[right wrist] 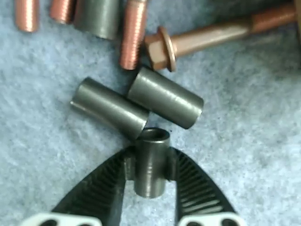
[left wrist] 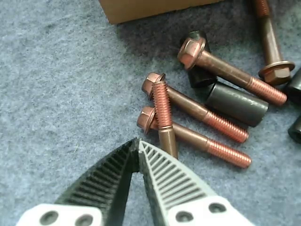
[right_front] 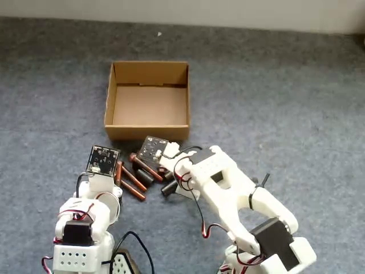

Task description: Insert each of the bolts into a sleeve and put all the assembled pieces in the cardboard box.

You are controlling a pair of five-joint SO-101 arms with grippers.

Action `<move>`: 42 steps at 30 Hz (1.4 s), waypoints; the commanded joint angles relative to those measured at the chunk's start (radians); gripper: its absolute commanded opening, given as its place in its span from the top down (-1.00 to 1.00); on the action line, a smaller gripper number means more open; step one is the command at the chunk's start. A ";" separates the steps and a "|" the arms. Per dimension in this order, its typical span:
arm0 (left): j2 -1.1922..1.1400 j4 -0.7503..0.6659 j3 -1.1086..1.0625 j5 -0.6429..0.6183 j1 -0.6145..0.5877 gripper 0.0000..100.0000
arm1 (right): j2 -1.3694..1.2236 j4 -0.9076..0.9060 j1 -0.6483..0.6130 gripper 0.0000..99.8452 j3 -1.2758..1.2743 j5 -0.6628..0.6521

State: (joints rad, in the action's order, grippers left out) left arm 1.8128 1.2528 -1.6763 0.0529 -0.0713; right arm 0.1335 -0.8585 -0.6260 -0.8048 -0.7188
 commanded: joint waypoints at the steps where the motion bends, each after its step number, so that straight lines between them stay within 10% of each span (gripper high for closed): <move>1: 0.004 0.003 -0.019 0.008 -0.004 0.99 | -0.002 0.004 0.008 0.99 0.015 -0.011; 28: 0.005 0.003 -0.019 0.008 -0.002 0.99 | 0.561 -0.134 0.220 0.99 -0.162 0.368; 36: 0.008 -0.005 -0.012 0.020 0.002 0.99 | 0.576 0.084 0.355 0.99 -0.294 0.479; 42: 0.008 0.002 0.074 0.334 0.005 0.99 | 0.576 0.165 0.398 0.99 -0.329 0.540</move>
State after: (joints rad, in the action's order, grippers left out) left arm 1.8128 1.2528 -1.6686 0.1834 -0.0713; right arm 0.6751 -0.7342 -0.2455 -1.1439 -0.2048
